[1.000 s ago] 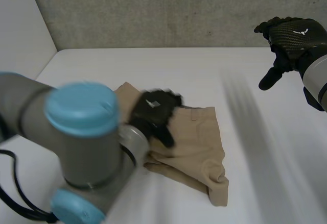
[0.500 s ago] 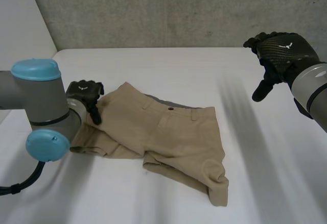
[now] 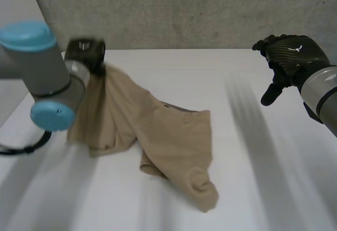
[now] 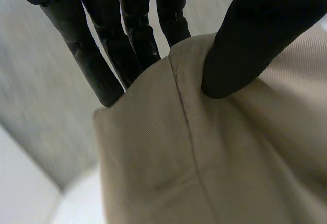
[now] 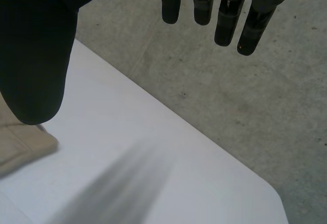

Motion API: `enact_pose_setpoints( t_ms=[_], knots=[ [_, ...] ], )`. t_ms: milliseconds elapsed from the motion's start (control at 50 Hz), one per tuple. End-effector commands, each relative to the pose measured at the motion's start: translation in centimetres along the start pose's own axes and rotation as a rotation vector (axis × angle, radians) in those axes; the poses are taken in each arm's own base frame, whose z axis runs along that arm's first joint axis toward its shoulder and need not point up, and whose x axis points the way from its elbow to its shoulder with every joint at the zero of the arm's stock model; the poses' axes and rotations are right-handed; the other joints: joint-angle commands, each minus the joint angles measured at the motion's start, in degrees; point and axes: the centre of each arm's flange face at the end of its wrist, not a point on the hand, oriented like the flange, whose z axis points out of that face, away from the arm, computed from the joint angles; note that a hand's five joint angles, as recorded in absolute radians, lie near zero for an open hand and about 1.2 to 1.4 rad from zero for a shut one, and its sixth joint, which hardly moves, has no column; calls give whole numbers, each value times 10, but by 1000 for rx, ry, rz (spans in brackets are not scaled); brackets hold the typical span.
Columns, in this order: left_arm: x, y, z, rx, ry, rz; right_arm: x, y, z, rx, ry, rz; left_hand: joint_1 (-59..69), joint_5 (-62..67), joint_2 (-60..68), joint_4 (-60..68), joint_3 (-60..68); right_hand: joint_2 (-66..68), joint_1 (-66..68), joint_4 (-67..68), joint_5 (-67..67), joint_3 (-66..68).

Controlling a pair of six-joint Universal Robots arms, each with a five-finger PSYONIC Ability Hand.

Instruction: Fold the shorts.

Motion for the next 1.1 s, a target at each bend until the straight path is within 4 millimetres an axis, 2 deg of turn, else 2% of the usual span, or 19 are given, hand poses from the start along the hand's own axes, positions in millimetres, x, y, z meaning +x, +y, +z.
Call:
enact_pose_setpoints(
  t_ms=[20, 60, 140, 160, 180, 200, 220, 300, 320, 360, 380, 420, 540, 600, 700, 760, 820, 920, 1100],
  knots=[
    [33, -106, -44, 293, 72, -49, 4, -5, 0, 15, 15, 0, 158, 162, 118, 116, 120, -7, 21, -32, -36, -22],
    [43, -111, -55, 301, 100, -54, 4, -6, 0, 21, 17, 1, 158, 162, 118, 116, 120, -7, 21, -32, -36, -22],
    [71, -110, -91, 281, 199, -68, 7, -9, -1, 31, 26, 6, 158, 162, 118, 116, 120, -7, 21, -32, -36, -22],
    [85, -108, -114, 269, 255, -69, 7, -11, -2, 35, 27, 5, 158, 162, 118, 116, 120, -7, 21, -32, -36, -22],
    [91, -107, -123, 263, 281, -67, 8, -12, -2, 42, 33, 7, 158, 162, 118, 116, 120, -7, 21, -32, -36, -22],
    [99, -102, -134, 246, 314, -62, 9, -14, -2, 50, 37, 9, 158, 162, 118, 116, 120, -7, 21, -32, -36, -22],
    [112, -88, -153, 204, 371, -46, 10, -15, -2, 56, 40, 9, 158, 162, 118, 116, 120, -7, 21, -32, -36, -22],
    [136, -49, -191, 95, 481, -2, 13, -18, -1, 72, 53, 4, 158, 162, 118, 116, 120, -7, 21, -32, -36, -22],
    [142, -30, -203, 41, 514, 22, 15, -19, -1, 76, 58, 4, 90, 94, 50, 48, 52, -7, 21, -32, -36, -22],
    [144, -16, -209, 4, 530, 41, 19, -20, -1, 80, 70, 4, -78, -74, -118, -120, -116, -7, 21, -32, -36, -22],
    [144, 0, -214, -46, 538, 68, 20, -20, -1, 81, 71, 3, -301, -297, -340, -342, -338, -7, 21, -32, -36, -22],
    [144, 10, -218, -81, 545, 84, 20, -20, -1, 82, 69, 2, -350, -346, -390, -392, -388, -7, 21, -32, -36, -22],
    [133, -2, -206, -47, 477, 68, 21, -20, -1, 81, 63, -1, -404, -400, -443, -446, -442, -7, 21, -32, -36, -22],
    [116, -19, -188, -4, 395, 41, 19, -21, -2, 80, 45, -3, -407, -403, -447, -449, -445, -7, 21, -32, -36, -22],
    [95, -34, -163, 41, 313, 13, 12, -11, -9, 5, -26, -14, -411, -407, -450, -452, -448, -7, 21, -32, -36, -22],
    [90, -37, -155, 54, 300, 7, 6, -1, -16, -81, -67, 6, -411, -407, -450, -452, -448, -7, 21, -32, -36, -22],
    [95, -35, -150, 59, 343, 11, 2, 11, -20, -143, -93, 20, -412, -408, -452, -454, -450, -7, 21, -32, -36, -22],
    [110, -25, -144, 51, 449, 34, -8, 41, -27, -221, -126, 27, -412, -408, -452, -454, -450, -7, 21, -32, -36, -22],
    [137, -10, -133, 100, 622, 178, -22, 88, -40, -320, -224, 71, -414, -410, -454, -456, -452, -7, 21, -32, -36, -22]
  ],
)
